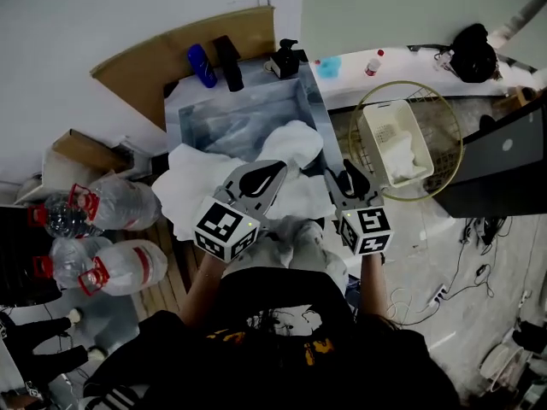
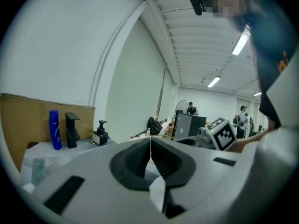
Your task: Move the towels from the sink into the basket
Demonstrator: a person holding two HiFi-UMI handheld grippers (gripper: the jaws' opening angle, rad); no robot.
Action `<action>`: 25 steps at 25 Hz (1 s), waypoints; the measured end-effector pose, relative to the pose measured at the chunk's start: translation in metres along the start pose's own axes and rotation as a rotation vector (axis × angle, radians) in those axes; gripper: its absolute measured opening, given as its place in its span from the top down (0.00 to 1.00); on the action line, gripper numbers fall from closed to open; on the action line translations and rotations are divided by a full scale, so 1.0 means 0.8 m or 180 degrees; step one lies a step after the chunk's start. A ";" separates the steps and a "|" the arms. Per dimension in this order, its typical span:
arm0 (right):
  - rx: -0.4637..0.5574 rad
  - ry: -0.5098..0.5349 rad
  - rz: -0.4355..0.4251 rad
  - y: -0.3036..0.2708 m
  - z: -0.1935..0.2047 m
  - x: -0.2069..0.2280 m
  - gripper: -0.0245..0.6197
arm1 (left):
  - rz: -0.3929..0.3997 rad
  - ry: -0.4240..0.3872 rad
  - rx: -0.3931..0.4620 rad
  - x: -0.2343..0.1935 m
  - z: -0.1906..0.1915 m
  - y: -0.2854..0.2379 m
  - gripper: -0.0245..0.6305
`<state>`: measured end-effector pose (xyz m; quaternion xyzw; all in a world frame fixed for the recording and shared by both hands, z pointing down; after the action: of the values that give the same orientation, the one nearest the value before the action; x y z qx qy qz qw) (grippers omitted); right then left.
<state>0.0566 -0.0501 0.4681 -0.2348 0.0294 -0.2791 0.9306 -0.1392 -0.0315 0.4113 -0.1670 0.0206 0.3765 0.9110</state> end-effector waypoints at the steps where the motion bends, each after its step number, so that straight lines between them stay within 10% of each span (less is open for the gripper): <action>1: -0.0041 0.0003 -0.0109 -0.007 0.005 -0.019 0.66 | -0.0036 0.0017 0.0006 -0.004 0.005 0.010 0.95; 9: -0.0682 0.0141 -0.0703 -0.086 0.052 -0.138 0.50 | -0.0261 0.0129 0.0081 -0.029 0.029 0.071 0.95; 25: -0.1771 0.1873 -0.0137 -0.250 0.052 -0.073 0.41 | -0.0561 0.0419 0.0137 -0.065 0.058 0.118 0.95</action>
<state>-0.0859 -0.1481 0.5912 -0.3884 0.3640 -0.3352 0.7774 -0.2461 0.0104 0.4359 -0.1730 0.0738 0.2826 0.9406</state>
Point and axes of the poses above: the fingertips, and each gripper's own axes: y backward along the fingers, x to its right, z out of its underside, the point moved 7 cm from there along y, backward along the fingers, and after that the axes turned 5 degrees about -x, right-handed, at the moved point
